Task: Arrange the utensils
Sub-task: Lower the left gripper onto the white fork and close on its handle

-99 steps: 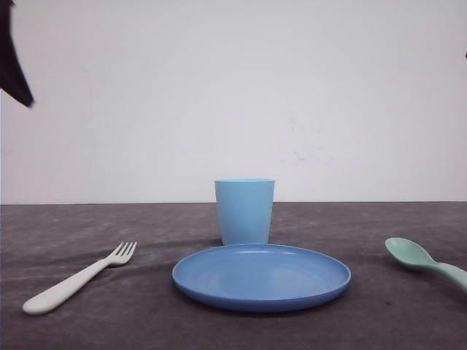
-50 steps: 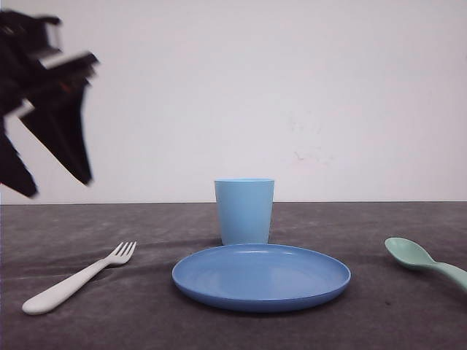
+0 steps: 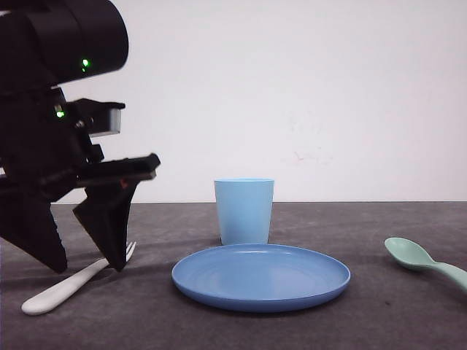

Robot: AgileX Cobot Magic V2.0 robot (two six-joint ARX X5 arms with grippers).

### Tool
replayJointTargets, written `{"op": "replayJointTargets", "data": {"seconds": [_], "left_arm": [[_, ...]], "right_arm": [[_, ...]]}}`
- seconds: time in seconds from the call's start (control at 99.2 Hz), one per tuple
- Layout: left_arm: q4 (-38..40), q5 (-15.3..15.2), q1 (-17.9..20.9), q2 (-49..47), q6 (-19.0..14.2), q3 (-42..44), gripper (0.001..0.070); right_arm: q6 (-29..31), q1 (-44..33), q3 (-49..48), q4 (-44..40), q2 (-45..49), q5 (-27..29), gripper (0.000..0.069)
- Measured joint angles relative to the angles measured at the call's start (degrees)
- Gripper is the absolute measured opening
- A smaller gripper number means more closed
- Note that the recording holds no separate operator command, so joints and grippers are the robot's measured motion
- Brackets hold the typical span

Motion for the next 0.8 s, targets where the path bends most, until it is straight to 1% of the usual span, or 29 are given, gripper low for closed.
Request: {"op": "replayJointTargets", "data": {"seconds": [0.071, 0.202, 0.323, 0.484, 0.585, 0.635, 0.797], "left_arm": [[0.44, -0.42, 0.02, 0.37, -0.09, 0.00, 0.0347], [1.09, -0.52, 0.00, 1.51, -0.70, 0.00, 0.0259], [1.20, -1.73, 0.00, 1.90, -1.38, 0.00, 0.0181], [2.16, -1.79, 0.00, 2.14, -2.40, 0.00, 0.0134], [2.36, -1.79, 0.00, 2.16, -2.99, 0.00, 0.0057], [2.40, -1.77, 0.00, 2.16, -3.10, 0.00, 0.0045], [2.40, -1.77, 0.00, 2.16, -3.48, 0.00, 0.0044]], "right_arm": [[0.00, 0.00, 0.00, -0.04, 0.00, 0.00, 0.0419], [0.00, 0.00, 0.00, -0.09, 0.00, 0.00, 0.0419], [0.00, 0.00, 0.00, -0.33, 0.00, 0.00, 0.0419], [0.00, 0.00, 0.00, -0.66, 0.00, 0.00, 0.0419], [0.00, 0.00, 0.00, -0.79, 0.00, 0.00, 0.0419], [0.00, 0.00, 0.00, -1.07, 0.00, 0.00, 0.0419], [0.00, 0.00, 0.00, -1.64, 0.00, 0.00, 0.0419]]}}
